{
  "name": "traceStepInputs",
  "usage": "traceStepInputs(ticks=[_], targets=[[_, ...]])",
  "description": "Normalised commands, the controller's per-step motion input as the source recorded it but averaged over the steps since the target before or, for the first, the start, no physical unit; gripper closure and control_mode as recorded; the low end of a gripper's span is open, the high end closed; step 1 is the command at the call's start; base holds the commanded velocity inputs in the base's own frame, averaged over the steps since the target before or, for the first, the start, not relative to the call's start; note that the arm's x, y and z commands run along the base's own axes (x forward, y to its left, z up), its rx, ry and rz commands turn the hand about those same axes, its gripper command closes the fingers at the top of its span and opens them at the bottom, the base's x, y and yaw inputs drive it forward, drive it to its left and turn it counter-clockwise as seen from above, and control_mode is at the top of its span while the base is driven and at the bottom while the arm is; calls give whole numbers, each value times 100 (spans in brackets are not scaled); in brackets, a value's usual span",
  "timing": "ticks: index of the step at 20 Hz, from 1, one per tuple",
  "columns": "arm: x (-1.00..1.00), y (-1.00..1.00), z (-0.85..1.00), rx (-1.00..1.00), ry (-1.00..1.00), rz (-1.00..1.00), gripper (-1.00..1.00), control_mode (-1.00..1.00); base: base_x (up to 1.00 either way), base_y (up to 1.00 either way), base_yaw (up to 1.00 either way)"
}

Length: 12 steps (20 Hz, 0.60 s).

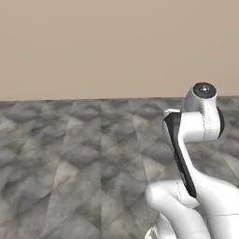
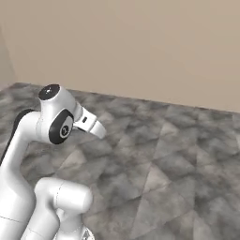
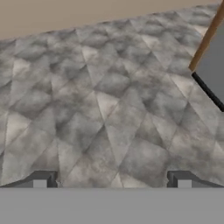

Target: Grab the spray bottle from the cabinet, then place it next to the cutting board for sanitizing. Then grab the dish brush from the countertop next to the sink and place it next to the cutting board.

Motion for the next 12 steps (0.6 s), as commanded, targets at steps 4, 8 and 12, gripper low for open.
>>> traceStepInputs(ticks=[4, 8, 12], targets=[[0, 0, 0, 0, 0, 0, -100, 100, 26, 30, -89], [0, 0, 0, 0, 0, 0, -100, 100, 28, 35, -88], [0, 0, 0, 0, 0, 0, -100, 100, 35, 44, -84]])
